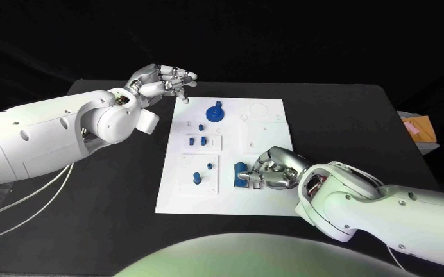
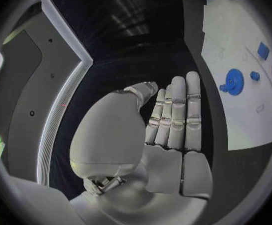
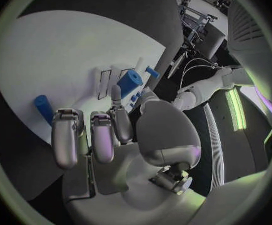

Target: Assemble the parts on the task board

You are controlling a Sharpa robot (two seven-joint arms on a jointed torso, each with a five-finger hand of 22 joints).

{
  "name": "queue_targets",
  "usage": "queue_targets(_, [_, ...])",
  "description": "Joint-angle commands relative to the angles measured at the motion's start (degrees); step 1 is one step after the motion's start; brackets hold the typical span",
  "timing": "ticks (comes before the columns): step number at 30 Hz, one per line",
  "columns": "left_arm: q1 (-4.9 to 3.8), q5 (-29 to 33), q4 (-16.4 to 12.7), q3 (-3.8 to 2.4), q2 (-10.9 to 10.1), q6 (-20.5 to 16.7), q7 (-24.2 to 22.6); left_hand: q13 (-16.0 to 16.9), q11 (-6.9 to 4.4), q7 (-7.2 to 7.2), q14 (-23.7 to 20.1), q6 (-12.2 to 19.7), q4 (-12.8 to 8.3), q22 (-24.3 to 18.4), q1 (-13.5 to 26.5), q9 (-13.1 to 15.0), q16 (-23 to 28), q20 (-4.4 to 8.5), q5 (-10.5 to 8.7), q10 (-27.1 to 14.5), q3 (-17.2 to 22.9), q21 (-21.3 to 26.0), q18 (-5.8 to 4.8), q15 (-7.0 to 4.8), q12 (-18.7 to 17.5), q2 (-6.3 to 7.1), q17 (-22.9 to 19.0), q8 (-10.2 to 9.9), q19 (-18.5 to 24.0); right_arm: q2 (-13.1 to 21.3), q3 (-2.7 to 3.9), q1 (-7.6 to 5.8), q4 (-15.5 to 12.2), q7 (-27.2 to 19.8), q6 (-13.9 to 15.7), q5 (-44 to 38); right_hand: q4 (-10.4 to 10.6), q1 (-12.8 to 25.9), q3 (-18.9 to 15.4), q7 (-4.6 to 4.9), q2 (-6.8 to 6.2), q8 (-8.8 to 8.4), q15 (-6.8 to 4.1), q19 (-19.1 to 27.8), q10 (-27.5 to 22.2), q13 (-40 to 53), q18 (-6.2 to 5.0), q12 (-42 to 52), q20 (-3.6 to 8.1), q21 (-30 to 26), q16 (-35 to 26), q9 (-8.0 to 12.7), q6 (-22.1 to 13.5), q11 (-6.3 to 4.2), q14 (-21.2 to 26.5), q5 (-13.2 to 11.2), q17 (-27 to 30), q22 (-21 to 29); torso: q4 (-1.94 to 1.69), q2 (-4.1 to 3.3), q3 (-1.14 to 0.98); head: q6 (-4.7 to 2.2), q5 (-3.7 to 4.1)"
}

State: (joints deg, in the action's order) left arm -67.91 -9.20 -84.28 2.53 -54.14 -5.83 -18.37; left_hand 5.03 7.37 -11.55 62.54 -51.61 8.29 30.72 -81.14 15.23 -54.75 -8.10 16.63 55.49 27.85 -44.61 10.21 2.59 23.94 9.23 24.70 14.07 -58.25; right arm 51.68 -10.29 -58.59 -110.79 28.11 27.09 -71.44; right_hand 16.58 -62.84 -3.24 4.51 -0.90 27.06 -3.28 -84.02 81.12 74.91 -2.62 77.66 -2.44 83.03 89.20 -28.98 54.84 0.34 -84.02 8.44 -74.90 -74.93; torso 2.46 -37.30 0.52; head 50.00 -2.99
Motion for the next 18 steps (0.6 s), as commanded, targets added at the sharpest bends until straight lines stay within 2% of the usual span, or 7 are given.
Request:
queue_targets(1, [-0.04, 0.3, -0.2, -0.03, 0.0, 0.8, -0.2, 0.0, 0.17, -0.11, -0.1, 0.1, 0.1, -0.1, 0.4, 0.1, -0.3, 0.13, 0.15, -0.4, 0.2, 0.3, 0.32, 0.26, 0.2, -0.24, -0.1, -0.2, -0.4, 0.9, -0.02, 0.06, -0.9, -1.3, -1.1, -1.8, -0.2, -3.7, -0.5, -0.3, 0.09, 0.82, -0.63, -4.5, 0.4, 3.9, 1.07, 0.5, 0.49, 0.1, 0.2, -0.1, 0.2, -0.39, -5.7, 1.1, -13.6, -11.3, 0.06, 0.01, 0.03, 0.0, -0.02])
queue_targets(4, [-0.04, 0.3, -0.1, -0.03, 0.0, 0.8, -0.1, 0.0, 0.17, -0.11, -0.1, 0.1, 0.1, -0.1, 0.4, 0.1, -0.3, 0.13, 0.15, -0.4, 0.2, 0.3, 0.32, 0.26, 0.2, -0.24, -0.1, -0.2, -0.4, 1.5, -0.02, 0.05, -1.2, -1.4, -1.6, -2.0, -0.2, -6.9, -0.8, -0.67, 0.18, 1.77, -0.9, -4.5, 1.0, 4.7, 1.1, 1.2, 0.73, 0.2, 0.2, -0.2, 0.7, -0.72, -5.7, 1.5, -13.7, -11.4, 0.06, 0.0, 0.03, 0.0, -0.08])
queue_targets(8, [-0.04, 0.3, -0.1, -0.03, 0.0, 0.8, -0.1, 0.0, 0.17, -0.11, -0.1, 0.1, 0.1, -0.1, 0.4, 0.1, -0.3, 0.13, 0.15, -0.4, 0.2, 0.3, 0.32, 0.26, 0.2, -0.24, -0.1, -0.2, -0.4, 1.8, -0.02, 0.05, -1.1, -1.6, -2.1, -2.1, -0.3, -8.5, -0.9, -0.79, 0.32, 2.17, -1.01, -4.6, 1.1, 4.8, 1.13, 1.3, 0.85, 0.4, 0.3, -0.2, 0.7, -0.85, -5.7, 1.6, -13.7, -11.5, 0.03, -0.01, -0.01, 0.0, -0.01])
queue_targets(14, [-0.04, 0.3, -0.1, -0.03, 0.0, 0.9, 0.0, 0.0, 0.16, -0.1, -0.1, 0.1, 0.1, -0.1, 0.3, 0.1, -0.3, 0.13, 0.16, -0.4, 0.3, 0.4, 0.33, 0.26, 0.3, -0.27, -0.1, -0.2, -0.4, 1.2, -0.02, 0.05, -0.5, -1.2, -2.5, -2.5, -0.1, -8.9, -0.8, -0.81, 0.62, 2.33, -1.05, -4.6, 1.2, 4.9, 1.13, 1.4, 0.89, 0.3, 0.3, -0.2, 0.7, -0.88, -5.7, 1.6, -13.8, -11.4, -0.07, -0.08, -0.02, 0.0, 0.07])
queue_targets(18, [-0.04, 0.3, -0.1, -0.03, 0.1, 1.0, -0.1, 0.0, 0.16, -0.1, -0.1, 0.1, 0.1, -0.1, 0.3, 0.1, -0.3, 0.13, 0.16, -0.4, 0.3, 0.4, 0.33, 0.26, 0.3, -0.27, -0.1, -0.2, -0.4, 0.7, -0.02, 0.05, 0.1, -0.8, -3.0, -2.7, -0.1, -9.1, -0.8, -0.85, 0.87, 2.45, -1.07, -4.6, 1.3, 5.0, 1.13, 1.4, 0.9, 0.3, 0.3, -0.2, 0.8, -0.91, -5.7, 1.6, -13.8, -11.5, -0.1, -0.07, 0.05, 0.0, 0.23])
